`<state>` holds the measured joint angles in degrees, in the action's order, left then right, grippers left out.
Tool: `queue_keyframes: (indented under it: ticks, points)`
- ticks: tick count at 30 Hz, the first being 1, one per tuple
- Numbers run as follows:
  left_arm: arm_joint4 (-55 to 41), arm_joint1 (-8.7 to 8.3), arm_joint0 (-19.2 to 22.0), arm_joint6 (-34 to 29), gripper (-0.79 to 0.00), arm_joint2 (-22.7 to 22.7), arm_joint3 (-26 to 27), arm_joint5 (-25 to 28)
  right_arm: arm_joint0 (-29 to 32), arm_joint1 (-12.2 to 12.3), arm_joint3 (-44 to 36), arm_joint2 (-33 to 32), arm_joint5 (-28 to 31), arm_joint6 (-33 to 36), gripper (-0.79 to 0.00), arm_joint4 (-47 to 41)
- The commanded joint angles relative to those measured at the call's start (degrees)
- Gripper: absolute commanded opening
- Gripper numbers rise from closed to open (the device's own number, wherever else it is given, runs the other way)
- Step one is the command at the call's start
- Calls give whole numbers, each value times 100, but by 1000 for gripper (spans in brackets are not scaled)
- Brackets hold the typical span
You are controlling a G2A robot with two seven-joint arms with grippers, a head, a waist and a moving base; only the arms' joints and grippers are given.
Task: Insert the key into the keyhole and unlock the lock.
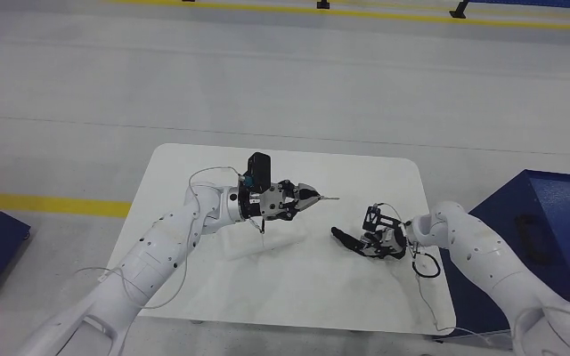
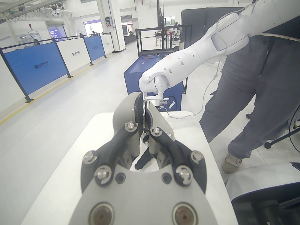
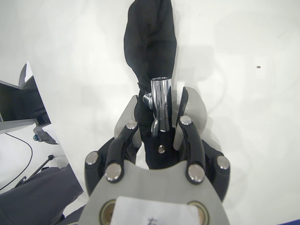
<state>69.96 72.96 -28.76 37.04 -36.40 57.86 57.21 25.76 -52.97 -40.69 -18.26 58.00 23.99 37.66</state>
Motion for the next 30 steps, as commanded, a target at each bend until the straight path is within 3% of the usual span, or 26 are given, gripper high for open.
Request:
queue_keyframes:
  ticks: [1,10,11,13,15,23,30]
  points:
    - [0,0,0,0,-785,0,0,0,-33,-14,29,81,0,-20,-486,-36]
    - [0,0,0,0,-785,0,0,0,-138,-110,170,370,0,-65,-526,-150]
    - [0,0,0,0,-785,0,0,0,-147,-121,184,397,0,-74,-551,-162]
    - [0,0,0,0,-785,0,0,0,-168,-144,209,451,0,-81,-699,-180]
    - [0,0,0,0,-785,0,0,0,-186,-167,244,499,0,-91,-785,-208]
    - [0,0,0,0,-785,0,0,0,-244,-195,248,652,0,-246,-785,-435]
    - [0,0,0,0,-785,0,0,0,-284,3,48,775,0,-476,-785,-802]
